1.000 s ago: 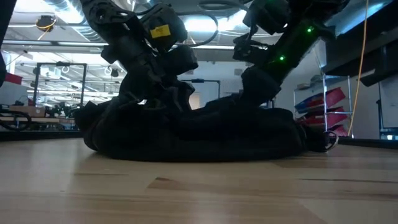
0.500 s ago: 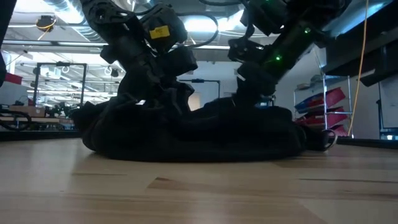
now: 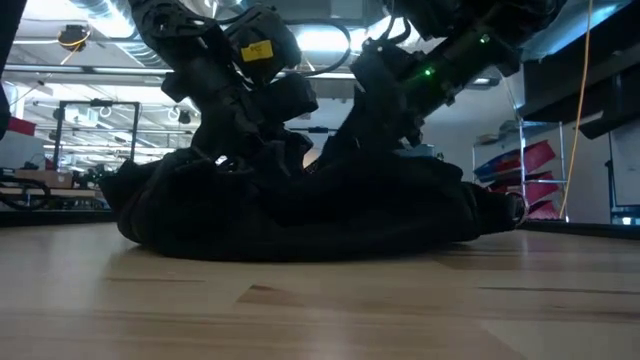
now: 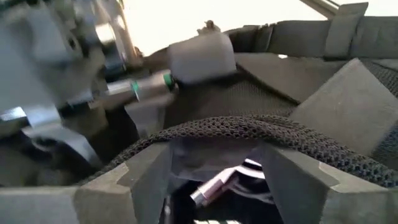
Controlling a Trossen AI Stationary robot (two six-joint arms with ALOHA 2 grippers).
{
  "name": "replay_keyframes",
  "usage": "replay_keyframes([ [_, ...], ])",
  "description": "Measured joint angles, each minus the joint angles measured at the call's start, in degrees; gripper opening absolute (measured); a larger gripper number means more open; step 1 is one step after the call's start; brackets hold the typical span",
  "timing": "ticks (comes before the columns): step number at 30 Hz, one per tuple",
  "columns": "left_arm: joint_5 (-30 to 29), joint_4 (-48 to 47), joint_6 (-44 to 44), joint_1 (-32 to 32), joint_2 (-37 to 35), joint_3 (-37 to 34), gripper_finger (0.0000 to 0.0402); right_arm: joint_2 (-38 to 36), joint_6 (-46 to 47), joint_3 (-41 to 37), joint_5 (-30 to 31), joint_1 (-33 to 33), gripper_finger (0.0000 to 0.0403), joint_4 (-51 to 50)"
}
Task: Unpack backpack
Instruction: Remove the pink charger cable from the black backpack
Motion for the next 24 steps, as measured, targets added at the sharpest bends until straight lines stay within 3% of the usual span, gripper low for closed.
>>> replay_keyframes([
  [16,-2.5,3.0,1.9,-0.2,0.0,-0.1,0.0134,2.3,-1.3,0.4,3.4,-0.1,0.0227,-5.3],
  [24,-2.5,3.1,1.9,-0.2,0.0,-0.1,0.0134,2.3,-1.3,0.4,-2.7,-0.1,0.0227,-7.7],
])
